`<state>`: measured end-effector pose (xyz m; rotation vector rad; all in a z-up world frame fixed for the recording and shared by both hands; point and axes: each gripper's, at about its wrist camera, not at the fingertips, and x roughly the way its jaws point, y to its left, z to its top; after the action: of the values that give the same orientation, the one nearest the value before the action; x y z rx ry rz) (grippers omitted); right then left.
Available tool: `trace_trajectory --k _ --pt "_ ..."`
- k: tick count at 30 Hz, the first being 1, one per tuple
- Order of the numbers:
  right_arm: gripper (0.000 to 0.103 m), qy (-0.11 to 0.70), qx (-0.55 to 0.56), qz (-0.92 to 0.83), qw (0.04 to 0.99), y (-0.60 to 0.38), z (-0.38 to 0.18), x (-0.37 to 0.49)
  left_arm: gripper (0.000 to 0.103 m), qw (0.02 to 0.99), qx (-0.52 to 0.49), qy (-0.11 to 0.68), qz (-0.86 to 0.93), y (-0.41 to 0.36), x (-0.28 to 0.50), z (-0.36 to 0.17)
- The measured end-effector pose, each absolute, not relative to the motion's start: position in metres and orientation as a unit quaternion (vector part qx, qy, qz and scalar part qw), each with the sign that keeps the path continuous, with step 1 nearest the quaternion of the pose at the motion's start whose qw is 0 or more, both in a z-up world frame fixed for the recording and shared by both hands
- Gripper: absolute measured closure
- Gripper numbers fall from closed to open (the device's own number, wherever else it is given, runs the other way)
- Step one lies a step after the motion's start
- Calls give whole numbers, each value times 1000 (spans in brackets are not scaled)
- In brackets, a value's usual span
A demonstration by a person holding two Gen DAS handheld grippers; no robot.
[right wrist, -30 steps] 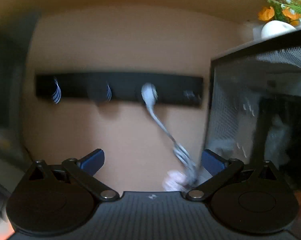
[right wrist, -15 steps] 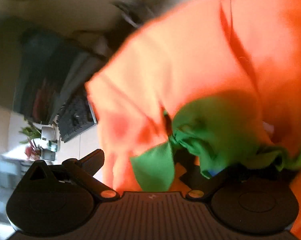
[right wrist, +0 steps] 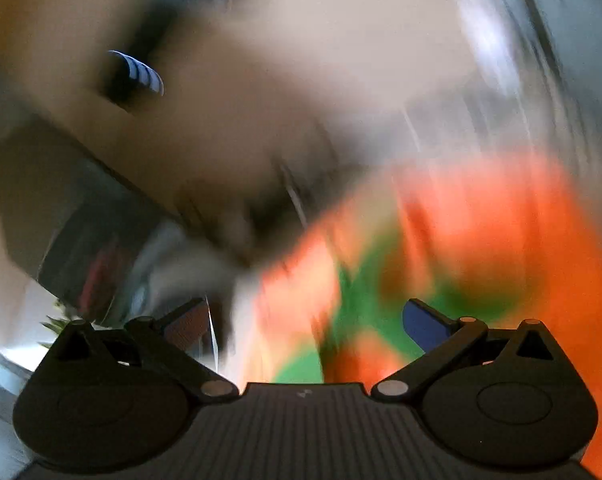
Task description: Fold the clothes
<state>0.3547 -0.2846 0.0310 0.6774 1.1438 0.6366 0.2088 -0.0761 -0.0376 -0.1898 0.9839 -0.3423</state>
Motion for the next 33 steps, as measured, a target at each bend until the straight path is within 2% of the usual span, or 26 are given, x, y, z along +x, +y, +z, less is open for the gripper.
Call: trace_trajectory --k 3,7,10,12,13,15,18,22,26,33 --pt "0 613 383 262 640 -285 -19 339 0 865 -85 464 -170 -80 199 -32" --pt "0 618 355 288 639 -254 -30 355 0 870 -85 458 -162 -80 186 -25" --pt "0 494 355 327 723 -236 11 401 0 873 -84 457 -148 -79 181 -20" --pt "0 325 366 313 814 -253 66 406 0 876 -88 450 -151 -78 180 -15" --pt "0 267 377 316 829 -263 87 402 0 877 -91 444 -157 -78 183 -14" --pt "0 231 365 337 837 -273 110 391 0 881 -98 430 -171 -77 188 -10" --pt "0 289 255 318 866 -269 105 367 0 892 -112 405 -168 -74 210 -19" --pt "0 374 160 256 877 -269 41 322 0 875 -151 444 -123 -57 241 -55" --pt "0 449 166 217 851 -284 -16 283 0 864 -155 459 -137 -45 231 -65" --pt "0 454 148 222 850 -284 -10 219 0 845 -152 486 -161 -28 167 -66"
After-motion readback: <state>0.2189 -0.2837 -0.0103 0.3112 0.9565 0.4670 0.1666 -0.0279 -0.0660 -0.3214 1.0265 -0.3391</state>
